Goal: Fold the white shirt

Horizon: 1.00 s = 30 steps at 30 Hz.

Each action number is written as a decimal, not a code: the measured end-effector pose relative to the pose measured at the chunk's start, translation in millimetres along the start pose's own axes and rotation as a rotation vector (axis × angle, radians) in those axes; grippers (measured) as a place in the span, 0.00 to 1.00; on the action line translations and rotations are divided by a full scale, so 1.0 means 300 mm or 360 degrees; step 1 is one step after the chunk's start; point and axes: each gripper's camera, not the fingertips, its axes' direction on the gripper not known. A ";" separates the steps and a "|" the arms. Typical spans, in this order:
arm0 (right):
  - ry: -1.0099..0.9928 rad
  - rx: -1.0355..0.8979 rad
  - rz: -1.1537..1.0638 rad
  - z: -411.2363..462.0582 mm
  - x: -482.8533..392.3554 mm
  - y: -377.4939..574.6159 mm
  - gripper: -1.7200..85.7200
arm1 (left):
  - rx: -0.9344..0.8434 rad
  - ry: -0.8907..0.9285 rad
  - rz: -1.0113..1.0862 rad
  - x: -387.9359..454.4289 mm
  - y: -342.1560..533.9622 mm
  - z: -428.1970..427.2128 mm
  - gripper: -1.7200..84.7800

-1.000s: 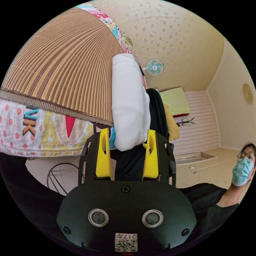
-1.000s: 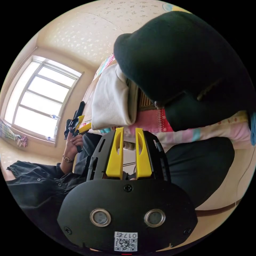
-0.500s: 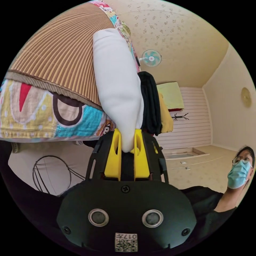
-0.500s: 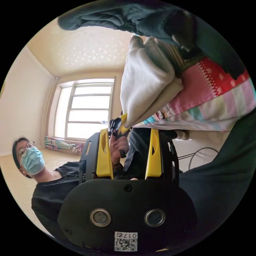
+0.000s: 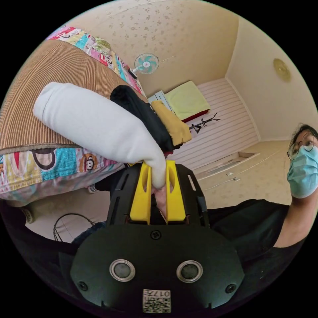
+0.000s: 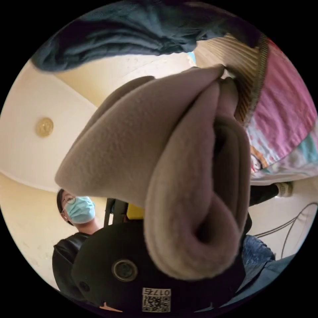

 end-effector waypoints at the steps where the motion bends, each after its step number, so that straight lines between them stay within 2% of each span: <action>1: -0.0013 -0.0034 -0.0067 0.032 -0.044 0.014 0.23 | 0.0017 -0.0005 0.0092 0.062 0.013 -0.020 0.10; 6: -0.0120 -0.0140 -0.0406 0.177 -0.237 0.038 0.22 | 0.0141 -0.0010 0.0519 0.312 0.059 -0.094 0.13; 8: -0.0226 -0.0175 -0.0641 0.237 -0.347 0.003 0.21 | 0.0217 0.0061 0.0675 0.395 0.075 -0.119 0.14; 12: -0.0315 -0.0196 -0.0996 0.270 -0.544 -0.106 0.19 | 0.0254 0.0149 0.0727 0.444 0.087 -0.124 0.13; 15: -0.0145 -0.0149 -0.1240 0.236 -0.695 -0.185 0.18 | 0.0173 0.0153 0.0700 0.443 0.090 -0.096 0.13; 18: 0.0256 -0.0026 -0.1021 0.166 -0.683 -0.256 0.17 | 0.0140 0.0175 0.0593 0.405 0.099 -0.073 0.14; 20: 0.0798 0.0117 -0.0609 0.094 -0.547 -0.285 0.16 | 0.0127 0.0230 0.0502 0.366 0.098 -0.059 0.14; 22: 0.1162 0.0238 -0.0347 0.047 -0.407 -0.276 0.15 | 0.0114 0.0240 0.0443 0.343 0.090 -0.048 0.14; 23: 0.1232 0.0232 -0.0273 0.045 -0.317 -0.258 0.14 | 0.0101 0.0239 0.0413 0.333 0.081 -0.041 0.14; 26: 0.1108 0.0260 -0.0326 0.107 -0.200 -0.186 0.12 | 0.0043 0.0212 0.0354 0.324 0.052 -0.021 0.14; 30: 0.1295 0.0310 -0.0407 0.225 -0.187 -0.142 0.10 | 0.0008 0.0188 0.0336 0.340 0.027 -0.009 0.14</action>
